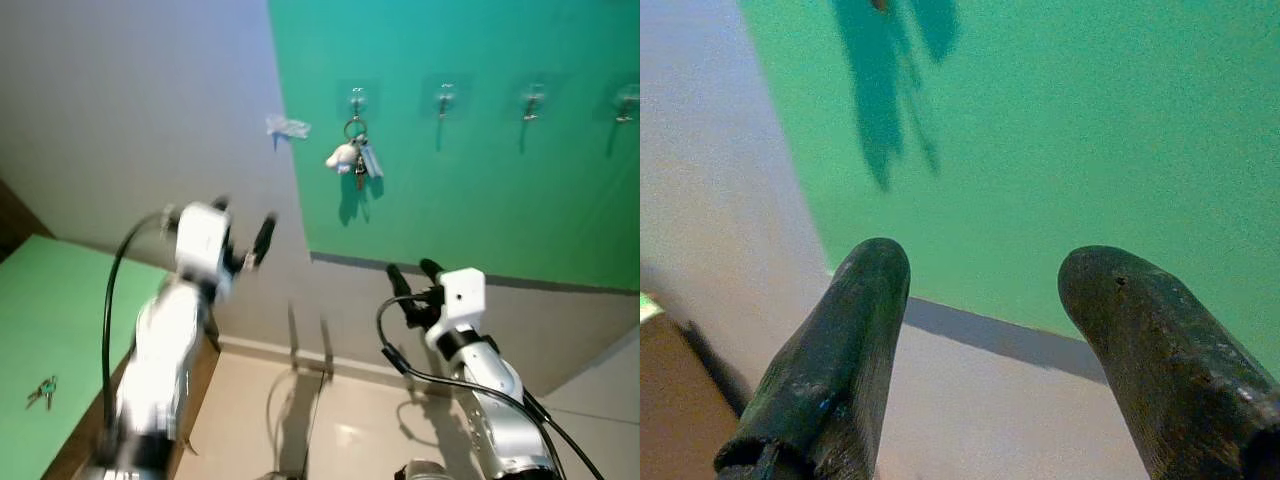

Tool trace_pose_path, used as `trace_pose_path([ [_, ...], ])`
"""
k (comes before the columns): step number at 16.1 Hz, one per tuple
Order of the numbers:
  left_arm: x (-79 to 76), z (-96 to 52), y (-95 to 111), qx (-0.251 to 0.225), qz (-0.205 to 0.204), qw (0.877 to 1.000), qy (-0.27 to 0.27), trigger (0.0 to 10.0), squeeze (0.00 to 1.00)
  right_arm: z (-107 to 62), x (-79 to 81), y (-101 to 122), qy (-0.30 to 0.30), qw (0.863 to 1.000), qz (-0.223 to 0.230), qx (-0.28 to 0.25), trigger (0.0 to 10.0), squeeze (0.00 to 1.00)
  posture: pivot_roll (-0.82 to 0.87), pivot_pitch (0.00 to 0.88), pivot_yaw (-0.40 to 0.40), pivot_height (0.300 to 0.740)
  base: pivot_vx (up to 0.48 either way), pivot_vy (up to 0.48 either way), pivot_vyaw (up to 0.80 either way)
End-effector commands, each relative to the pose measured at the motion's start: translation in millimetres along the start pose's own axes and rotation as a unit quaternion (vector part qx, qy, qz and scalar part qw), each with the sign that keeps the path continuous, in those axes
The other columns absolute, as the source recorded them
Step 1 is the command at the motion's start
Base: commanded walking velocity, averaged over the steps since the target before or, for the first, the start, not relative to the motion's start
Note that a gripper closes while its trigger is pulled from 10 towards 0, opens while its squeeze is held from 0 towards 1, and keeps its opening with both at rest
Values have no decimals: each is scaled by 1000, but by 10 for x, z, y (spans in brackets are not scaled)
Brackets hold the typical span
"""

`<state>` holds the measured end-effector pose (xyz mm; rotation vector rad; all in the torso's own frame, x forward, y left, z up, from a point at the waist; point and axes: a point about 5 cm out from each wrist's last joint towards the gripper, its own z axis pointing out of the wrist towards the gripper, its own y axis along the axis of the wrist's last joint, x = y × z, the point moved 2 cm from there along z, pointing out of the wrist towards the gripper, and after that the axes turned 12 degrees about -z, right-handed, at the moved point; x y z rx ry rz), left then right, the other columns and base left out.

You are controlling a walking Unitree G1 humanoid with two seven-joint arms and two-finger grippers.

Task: Hang keys on a hook

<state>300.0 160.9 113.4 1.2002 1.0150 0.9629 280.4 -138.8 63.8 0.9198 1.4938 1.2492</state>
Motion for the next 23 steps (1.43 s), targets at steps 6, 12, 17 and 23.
trace_pose_path([
  [6, -164, -414, -336, 18, 31, 999, 26, 10000, 0, -60, -238, -43, -57, 998, -6, 10, 10000, 0, -206, 14, 128, 740, 0, 0, 0],
  [12, -261, -300, -449, 34, -26, 999, 27, 10000, 0, -196, -189, -171, -65, 997, 1, 35, 10000, 0, -235, 33, 139, 740, 0, 0, -130],
  [17, -346, -122, -426, 40, -25, 999, -8, 10000, 0, -171, -196, -169, -65, 997, -8, 37, 10000, 0, -251, 29, 146, 740, 0, 0, -775],
  [23, -342, -81, -373, 37, -16, 999, -16, 10000, 0, -114, -151, -167, -59, 998, -2, 39, 10000, 0, -228, 33, 134, 740, 0, 151, -124],
])
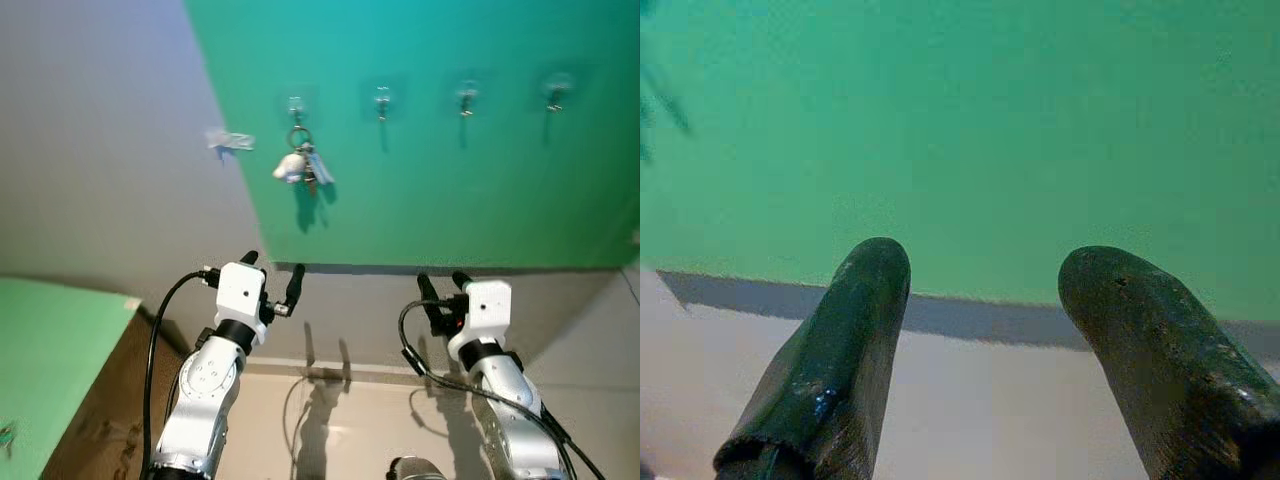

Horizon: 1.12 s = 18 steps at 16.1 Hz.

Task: Hang keys on a hook

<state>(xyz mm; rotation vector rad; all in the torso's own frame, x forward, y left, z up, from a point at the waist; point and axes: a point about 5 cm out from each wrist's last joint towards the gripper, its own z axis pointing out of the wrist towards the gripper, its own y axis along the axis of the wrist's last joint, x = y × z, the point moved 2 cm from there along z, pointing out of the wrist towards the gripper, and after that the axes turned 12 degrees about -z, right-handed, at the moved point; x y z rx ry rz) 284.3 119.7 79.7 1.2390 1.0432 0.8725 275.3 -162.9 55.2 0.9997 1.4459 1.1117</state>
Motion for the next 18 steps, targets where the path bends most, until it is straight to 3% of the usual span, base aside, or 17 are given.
trace_pose_path([
  [1, 73, -5, 19, 4, 8, 1000, 7, 10000, 0, -3, 53, -34, 10, 1000, 9, 9, 10000, 0, -227, 34, 132, 740, 0, 461, 0],
  [12, 85, 98, 84, 0, 16, 1000, -8, 10000, 0, -4, 78, -45, 17, 1000, 9, 12, 10000, 0, -231, 34, 132, 740, 0, 468, 0],
  [15, 84, 116, 112, -5, 21, 1000, -10, 10000, 0, -2, 80, -49, 21, 1000, 6, 12, 10000, 0, -231, 34, 133, 740, 0, 84, 0],
  [18, 76, 126, 58, 11, 26, 1000, -4, 10000, 0, -1, 110, -47, 31, 999, 2, 14, 10000, 0, -226, 36, 132, 740, 0, 0, 792],
])
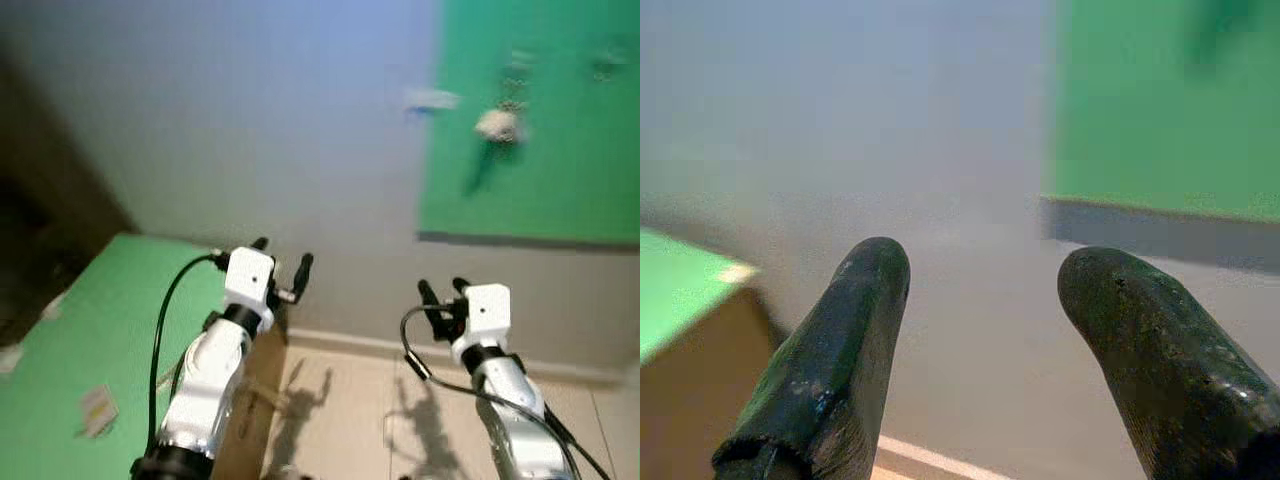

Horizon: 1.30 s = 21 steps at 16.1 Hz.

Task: Hang keys on a hook

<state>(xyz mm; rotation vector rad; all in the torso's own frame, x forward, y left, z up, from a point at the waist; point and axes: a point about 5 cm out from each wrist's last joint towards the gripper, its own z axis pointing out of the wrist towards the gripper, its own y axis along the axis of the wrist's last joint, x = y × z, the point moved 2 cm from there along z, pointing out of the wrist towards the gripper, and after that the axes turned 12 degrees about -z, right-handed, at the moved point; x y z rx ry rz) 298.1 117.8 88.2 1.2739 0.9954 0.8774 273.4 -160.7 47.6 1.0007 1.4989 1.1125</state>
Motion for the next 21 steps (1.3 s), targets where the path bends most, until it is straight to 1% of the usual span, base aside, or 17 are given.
trace_pose_path([
  [1, 64, -17, -39, 13, 3, 1000, 16, 10000, 0, 11, 70, 24, 14, 1000, 4, -2, 10000, 0, -226, 37, 131, 740, 0, 0, 788],
  [3, 68, -53, -115, 29, -9, 999, 20, 10000, 0, 12, 59, 21, 14, 1000, 9, -1, 10000, 0, -225, 39, 129, 740, 0, 0, 781],
  [6, 64, -59, -108, 26, -17, 999, 19, 10000, 0, 11, 48, 15, 15, 1000, 11, 1, 10000, 0, -225, 40, 130, 740, 0, 0, 779],
  [9, 34, -50, -106, 26, -9, 1000, 13, 10000, 0, 10, 67, 19, 20, 1000, 12, 0, 10000, 0, -227, 41, 130, 740, 0, 0, 756],
  [17, 40, -75, -136, 31, 2, 999, 23, 10000, 0, -7, 83, 23, 30, 1000, 5, -1, 10000, 0, -224, 54, 128, 740, 0, 0, 725],
  [20, 35, -62, -99, 21, 5, 1000, 17, 10000, 0, -9, 90, 27, 32, 999, 3, -2, 10000, 0, -224, 54, 128, 740, 0, 0, 690],
  [21, 31, -64, -89, 18, 1, 1000, 14, 10000, 0, -10, 88, 29, 32, 999, 4, -3, 10000, 0, -224, 54, 128, 740, 0, 0, 681],
])
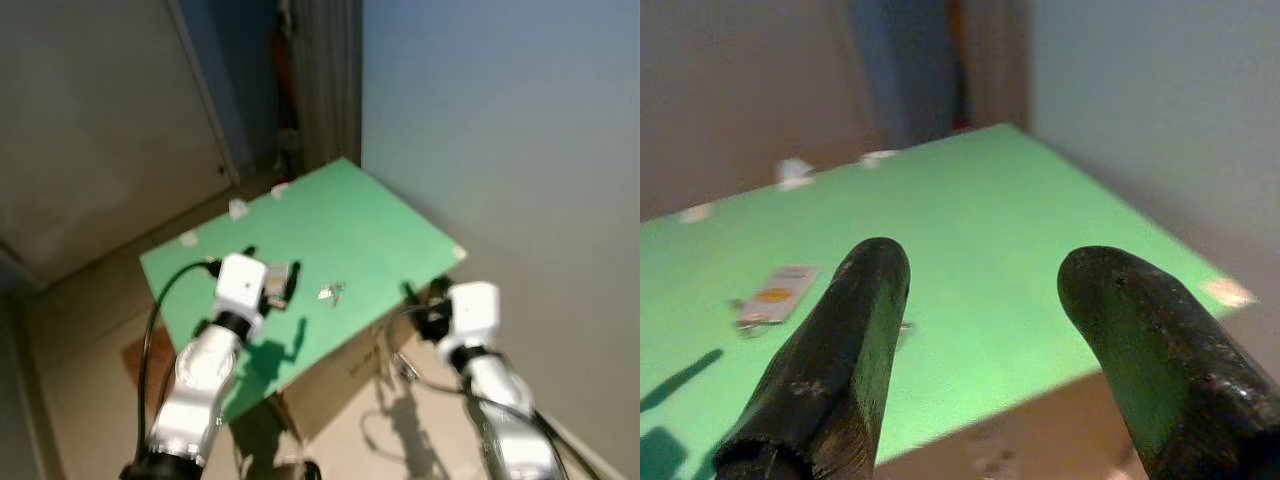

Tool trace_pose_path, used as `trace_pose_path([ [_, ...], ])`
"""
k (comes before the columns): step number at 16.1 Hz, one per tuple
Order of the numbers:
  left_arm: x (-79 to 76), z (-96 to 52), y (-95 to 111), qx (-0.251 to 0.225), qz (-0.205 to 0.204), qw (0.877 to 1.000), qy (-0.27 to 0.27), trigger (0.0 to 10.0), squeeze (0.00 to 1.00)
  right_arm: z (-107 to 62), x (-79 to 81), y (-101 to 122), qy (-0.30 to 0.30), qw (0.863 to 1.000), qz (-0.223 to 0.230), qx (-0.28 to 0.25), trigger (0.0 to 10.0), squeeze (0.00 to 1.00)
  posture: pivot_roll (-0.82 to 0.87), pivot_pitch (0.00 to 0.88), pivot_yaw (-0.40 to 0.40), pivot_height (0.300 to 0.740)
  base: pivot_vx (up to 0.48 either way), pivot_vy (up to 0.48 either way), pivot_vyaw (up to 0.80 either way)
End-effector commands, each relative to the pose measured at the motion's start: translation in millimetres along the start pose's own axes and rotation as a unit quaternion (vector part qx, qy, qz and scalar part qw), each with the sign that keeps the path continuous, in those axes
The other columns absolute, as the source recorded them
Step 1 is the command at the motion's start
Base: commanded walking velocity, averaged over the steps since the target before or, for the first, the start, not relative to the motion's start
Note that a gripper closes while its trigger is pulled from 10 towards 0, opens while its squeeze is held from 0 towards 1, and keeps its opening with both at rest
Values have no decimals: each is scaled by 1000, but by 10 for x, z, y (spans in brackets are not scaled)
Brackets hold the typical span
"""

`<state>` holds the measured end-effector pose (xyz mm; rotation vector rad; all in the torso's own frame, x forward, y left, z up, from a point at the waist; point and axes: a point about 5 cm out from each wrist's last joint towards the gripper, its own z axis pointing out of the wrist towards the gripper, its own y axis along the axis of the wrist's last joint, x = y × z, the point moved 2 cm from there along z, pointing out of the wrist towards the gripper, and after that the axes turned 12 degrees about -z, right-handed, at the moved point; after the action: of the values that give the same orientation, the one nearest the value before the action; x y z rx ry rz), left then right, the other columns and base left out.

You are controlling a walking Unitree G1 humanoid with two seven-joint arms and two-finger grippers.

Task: Hang keys on a hook

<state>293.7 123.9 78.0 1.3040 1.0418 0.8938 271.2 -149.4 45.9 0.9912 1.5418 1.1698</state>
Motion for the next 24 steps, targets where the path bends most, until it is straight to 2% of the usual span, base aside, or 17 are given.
trace_pose_path([
  [1, -17, 3, 15, -5, -6, 1000, -3, 10000, 0, -10, -31, 13, -3, 1000, -1, -1, 10000, 0, -226, 47, 129, 740, 0, 0, 681],
  [3, -17, 19, 16, -5, -4, 1000, -1, 10000, 0, 31, -18, -23, -5, 999, -36, 19, 10000, 0, -227, 36, 125, 740, 0, 0, 309],
  [4, -14, 30, 12, -5, -4, 1000, 2, 10000, 0, 40, 8, -22, 7, 999, -30, 14, 10000, 1000, -228, 33, 121, 740, 0, 0, 0],
  [7, -23, 43, 13, -6, 0, 1000, 2, 10000, 0, 47, -25, 5, -1, 999, -44, 12, 10000, 1000, -229, 36, 121, 740, 0, 0, 0],
  [10, -40, 45, 5, -3, 2, 1000, -5, 10000, 0, 56, -29, 24, 1, 1000, -25, 6, 10000, 1000, -229, 42, 123, 740, 0, 0, 0],
  [12, -43, 50, 3, -3, -2, 1000, -2, 10000, 0, 53, -36, 2, -9, 999, -45, 17, 10000, 1000, -230, 47, 125, 740, 0, 0, 0],
  [13, -32, 47, 18, -11, -6, 1000, 3, 10000, 0, 50, -39, -12, -12, 999, -42, 21, 10000, 0, -231, 48, 126, 740, 0, 0, 0],
  [16, -39, 61, 22, -9, 3, 1000, 3, 10000, 0, 43, -73, -43, -19, 999, -39, 29, 10000, 0, -231, 49, 127, 740, 0, 0, 0],
  [17, -21, 63, 32, -11, -6, 1000, 11, 10000, 0, 43, -71, -43, -21, 999, -39, 29, 10000, 0, -230, 50, 128, 740, 0, 0, 0],
  [18, 18, 67, 44, -14, -20, 999, 24, 10000, 0, 44, -64, -40, -21, 999, -40, 29, 10000, 0, -230, 51, 128, 740, 424, 0, 0],
  [24, 9, 67, 34, -13, -11, 999, 27, 10000, 0, 36, -43, -54, -17, 999, -39, 32, 10000, 0, -227, 54, 128, 740, 420, 0, 0],
])
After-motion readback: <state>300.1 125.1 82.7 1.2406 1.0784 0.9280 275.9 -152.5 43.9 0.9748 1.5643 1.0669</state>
